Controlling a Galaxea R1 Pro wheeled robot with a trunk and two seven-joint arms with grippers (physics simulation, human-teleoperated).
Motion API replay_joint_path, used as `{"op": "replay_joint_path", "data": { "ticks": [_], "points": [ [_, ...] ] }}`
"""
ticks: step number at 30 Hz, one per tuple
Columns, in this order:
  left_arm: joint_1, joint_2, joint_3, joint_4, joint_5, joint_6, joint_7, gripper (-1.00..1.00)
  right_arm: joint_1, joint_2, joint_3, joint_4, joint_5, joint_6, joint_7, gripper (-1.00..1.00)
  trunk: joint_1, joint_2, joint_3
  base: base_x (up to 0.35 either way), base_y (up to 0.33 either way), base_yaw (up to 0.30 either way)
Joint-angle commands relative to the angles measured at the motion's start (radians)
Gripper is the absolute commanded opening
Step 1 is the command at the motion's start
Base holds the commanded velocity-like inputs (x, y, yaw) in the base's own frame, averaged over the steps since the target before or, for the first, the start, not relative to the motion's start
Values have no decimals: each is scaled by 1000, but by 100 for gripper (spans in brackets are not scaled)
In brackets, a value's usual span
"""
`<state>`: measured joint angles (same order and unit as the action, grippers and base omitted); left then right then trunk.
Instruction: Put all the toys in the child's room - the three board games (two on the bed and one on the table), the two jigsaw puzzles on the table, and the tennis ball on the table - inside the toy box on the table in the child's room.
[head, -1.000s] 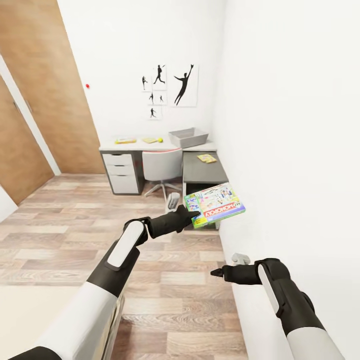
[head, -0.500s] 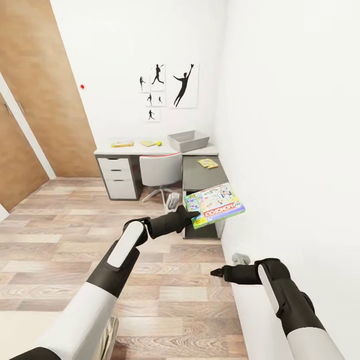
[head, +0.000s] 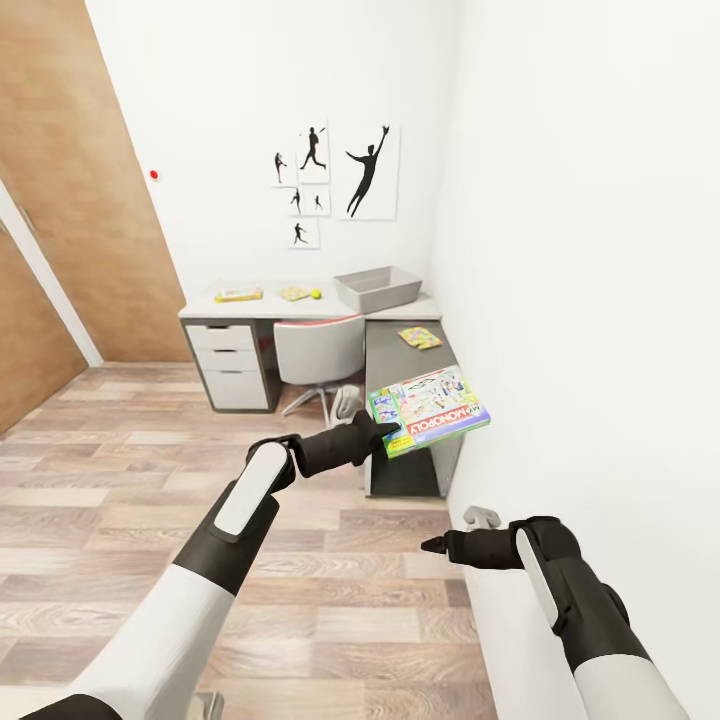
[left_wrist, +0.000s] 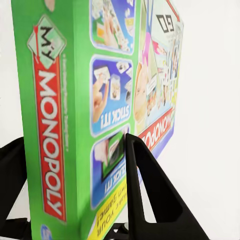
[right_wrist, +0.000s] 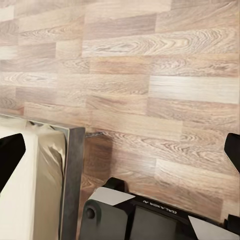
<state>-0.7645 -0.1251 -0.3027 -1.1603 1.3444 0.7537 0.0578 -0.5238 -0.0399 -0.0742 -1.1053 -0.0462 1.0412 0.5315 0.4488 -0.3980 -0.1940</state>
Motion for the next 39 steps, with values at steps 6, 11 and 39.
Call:
{"op": "replay_joint_path", "data": {
  "ticks": [6, 11, 39],
  "points": [
    [-1, 0, 0, -1, 12, 3, 8, -100, -1, 0, -1, -1, -4, 6, -1, 100, 1, -2, -2, 337, 0, 0],
    [-1, 0, 0, -1, 12, 3, 8, -100, -1, 0, -1, -1, -4, 6, -1, 100, 1, -2, -2, 337, 0, 0],
    [-1, 8, 0, -1, 13, 3, 8, -100, -1, 0, -1, -1, -4, 6, -1, 100, 1, -2, -2, 337, 0, 0]
  ]
}}
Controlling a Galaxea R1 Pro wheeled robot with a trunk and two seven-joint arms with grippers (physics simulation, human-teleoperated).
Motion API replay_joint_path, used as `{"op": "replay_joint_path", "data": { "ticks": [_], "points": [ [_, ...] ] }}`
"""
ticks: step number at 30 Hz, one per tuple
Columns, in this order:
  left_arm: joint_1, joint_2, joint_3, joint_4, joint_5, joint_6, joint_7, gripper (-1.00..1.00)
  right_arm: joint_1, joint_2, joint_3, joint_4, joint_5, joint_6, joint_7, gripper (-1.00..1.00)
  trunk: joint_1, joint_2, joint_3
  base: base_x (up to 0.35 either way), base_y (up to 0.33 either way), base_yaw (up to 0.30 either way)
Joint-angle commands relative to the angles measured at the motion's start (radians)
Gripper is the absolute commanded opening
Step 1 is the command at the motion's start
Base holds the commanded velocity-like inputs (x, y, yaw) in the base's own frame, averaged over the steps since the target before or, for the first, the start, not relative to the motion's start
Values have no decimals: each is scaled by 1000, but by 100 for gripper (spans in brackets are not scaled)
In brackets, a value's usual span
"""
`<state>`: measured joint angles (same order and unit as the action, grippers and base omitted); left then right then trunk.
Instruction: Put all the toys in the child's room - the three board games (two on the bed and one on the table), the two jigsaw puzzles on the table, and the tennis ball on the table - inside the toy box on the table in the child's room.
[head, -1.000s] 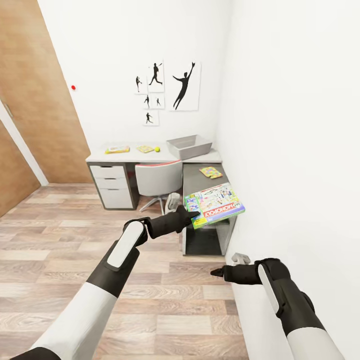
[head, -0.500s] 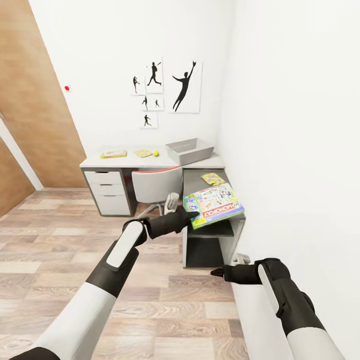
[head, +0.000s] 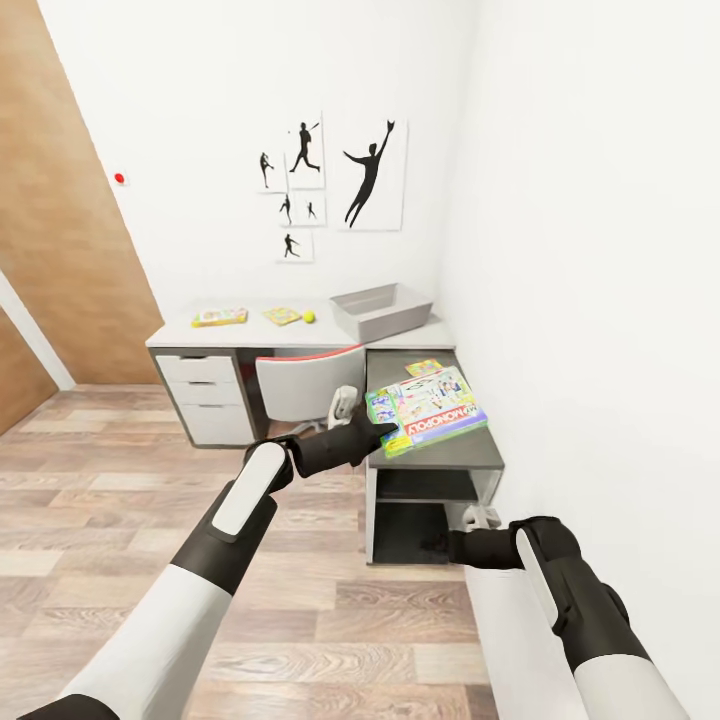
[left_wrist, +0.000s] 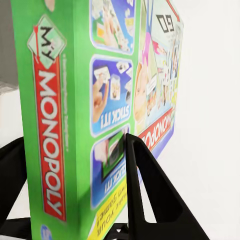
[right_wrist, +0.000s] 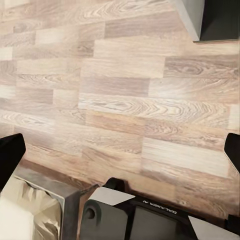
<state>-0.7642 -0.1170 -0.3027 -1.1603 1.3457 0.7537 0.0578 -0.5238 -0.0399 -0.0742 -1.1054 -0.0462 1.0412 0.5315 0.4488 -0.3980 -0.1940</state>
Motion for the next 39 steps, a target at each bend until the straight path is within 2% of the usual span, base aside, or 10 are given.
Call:
{"op": "replay_joint_path", "data": {
  "ticks": [1, 16, 22, 39],
  "points": [
    [-1, 0, 0, -1, 12, 3, 8, -100, -1, 0, -1, -1, -4, 6, -1, 100, 1, -2, -2, 337, 0, 0],
    [0, 0, 0, -2, 12, 2, 8, -100, -1, -1, -1, -1, -3, 6, -1, 100, 1, -2, -2, 337, 0, 1],
    [0, 0, 0, -3, 12, 2, 7, -100, -1, 0, 0, -1, -2, 6, -1, 100, 1, -2, -2, 303, 0, 140],
    [0, 0, 0, -5, 12, 3, 4, -100, -1, -1, -1, -1, -1, 6, -2, 100, 1, -2, -2, 50, 0, 260]
  ]
}}
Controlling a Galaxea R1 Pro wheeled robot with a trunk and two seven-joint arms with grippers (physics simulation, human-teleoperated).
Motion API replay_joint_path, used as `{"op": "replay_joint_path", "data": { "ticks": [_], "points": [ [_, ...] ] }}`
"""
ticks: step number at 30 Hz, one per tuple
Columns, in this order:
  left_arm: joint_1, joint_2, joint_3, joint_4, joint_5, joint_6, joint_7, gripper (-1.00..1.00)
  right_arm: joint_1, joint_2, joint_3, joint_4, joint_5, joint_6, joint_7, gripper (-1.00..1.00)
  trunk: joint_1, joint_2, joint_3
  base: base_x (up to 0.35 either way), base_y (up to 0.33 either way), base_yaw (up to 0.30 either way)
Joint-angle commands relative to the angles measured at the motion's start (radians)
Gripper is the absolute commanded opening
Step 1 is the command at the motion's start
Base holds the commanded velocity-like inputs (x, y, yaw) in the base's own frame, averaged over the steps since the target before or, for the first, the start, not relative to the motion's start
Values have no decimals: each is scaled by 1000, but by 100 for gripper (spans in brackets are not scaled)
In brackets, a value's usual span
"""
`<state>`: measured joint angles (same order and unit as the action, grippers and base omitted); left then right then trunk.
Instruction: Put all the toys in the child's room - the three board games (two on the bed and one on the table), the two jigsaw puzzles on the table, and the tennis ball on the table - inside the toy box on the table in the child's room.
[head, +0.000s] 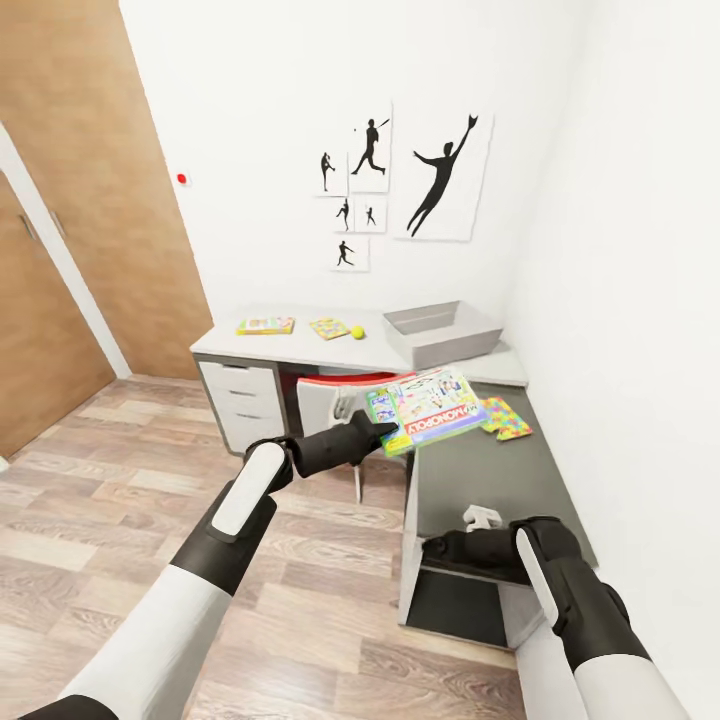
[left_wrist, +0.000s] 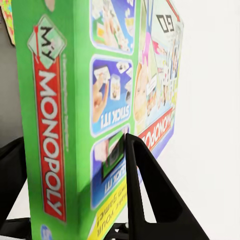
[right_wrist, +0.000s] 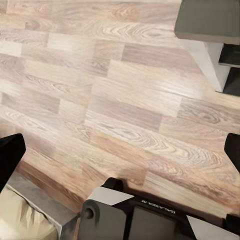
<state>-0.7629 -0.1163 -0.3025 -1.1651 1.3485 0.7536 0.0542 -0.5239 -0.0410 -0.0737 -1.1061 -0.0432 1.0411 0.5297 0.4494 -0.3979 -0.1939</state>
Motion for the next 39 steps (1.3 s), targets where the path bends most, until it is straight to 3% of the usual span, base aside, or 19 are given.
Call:
{"op": "replay_joint_path", "data": {
  "ticks": [1, 10, 30, 39],
  "points": [
    [-1, 0, 0, -1, 9, 3, 8, -100, -1, 0, -1, -1, -4, 6, 0, 100, 1, -2, -2, 5, 0, 176],
    [-1, 0, 0, -2, 9, 2, 8, -100, -1, 0, -1, -1, -4, 6, 0, 100, 1, -2, -2, 49, -9, 69],
    [-1, 0, -4, -5, 9, 1, 9, -100, 1, 0, -1, -16, -4, 6, 0, 100, 1, -2, -2, 218, -63, 9],
    [-1, 0, -4, -5, 9, 1, 9, -100, 4, 0, -1, -22, -4, 6, 0, 100, 1, -2, -2, 31, -9, 188]
  ]
}}
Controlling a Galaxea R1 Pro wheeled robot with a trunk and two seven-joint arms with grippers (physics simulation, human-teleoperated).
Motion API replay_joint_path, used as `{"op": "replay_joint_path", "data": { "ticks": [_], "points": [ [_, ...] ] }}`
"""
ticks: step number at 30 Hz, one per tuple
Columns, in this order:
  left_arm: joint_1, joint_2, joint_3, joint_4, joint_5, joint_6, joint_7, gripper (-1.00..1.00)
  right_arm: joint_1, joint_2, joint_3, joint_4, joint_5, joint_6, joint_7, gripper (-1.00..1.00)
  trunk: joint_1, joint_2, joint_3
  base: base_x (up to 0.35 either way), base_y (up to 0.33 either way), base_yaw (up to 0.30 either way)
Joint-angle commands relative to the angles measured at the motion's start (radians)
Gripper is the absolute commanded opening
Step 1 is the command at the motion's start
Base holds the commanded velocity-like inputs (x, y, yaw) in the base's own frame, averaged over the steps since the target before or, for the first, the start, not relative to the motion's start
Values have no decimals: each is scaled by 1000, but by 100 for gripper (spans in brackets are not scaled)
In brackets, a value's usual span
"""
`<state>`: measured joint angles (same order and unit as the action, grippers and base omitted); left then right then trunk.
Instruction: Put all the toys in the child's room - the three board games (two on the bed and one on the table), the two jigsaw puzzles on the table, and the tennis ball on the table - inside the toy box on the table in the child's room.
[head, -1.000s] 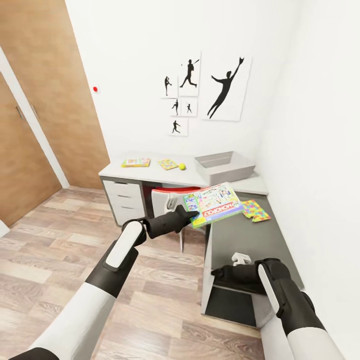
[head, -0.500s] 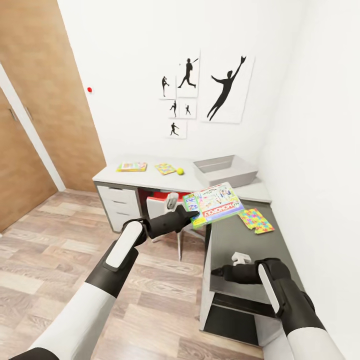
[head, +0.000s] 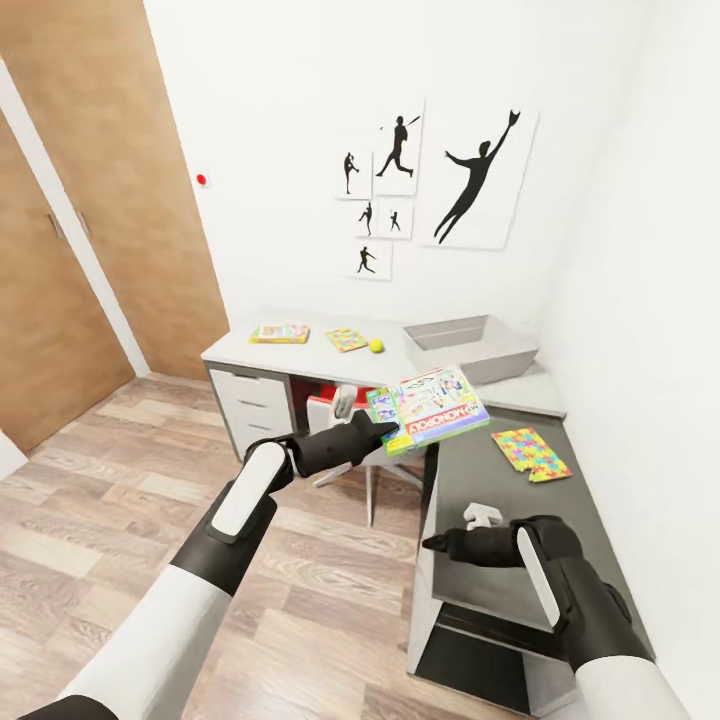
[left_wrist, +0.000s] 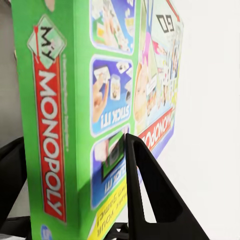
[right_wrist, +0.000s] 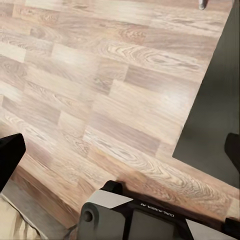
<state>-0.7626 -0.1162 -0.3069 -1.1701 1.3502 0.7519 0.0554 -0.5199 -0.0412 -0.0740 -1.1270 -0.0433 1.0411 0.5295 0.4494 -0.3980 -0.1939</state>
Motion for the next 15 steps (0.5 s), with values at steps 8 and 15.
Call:
{"op": "replay_joint_path", "data": {
  "ticks": [8, 15],
  "points": [
    [-1, 0, 1, 0, 7, 3, 9, -100, 0, 0, -1, -2, -4, 6, 0, 100, 1, -2, -2, 5, -1, 272],
    [-1, 0, 2, 0, 6, 3, 9, -100, -1, 0, -1, -2, -4, 6, 0, 100, 1, -2, -2, 1, 0, 284]
  ]
}}
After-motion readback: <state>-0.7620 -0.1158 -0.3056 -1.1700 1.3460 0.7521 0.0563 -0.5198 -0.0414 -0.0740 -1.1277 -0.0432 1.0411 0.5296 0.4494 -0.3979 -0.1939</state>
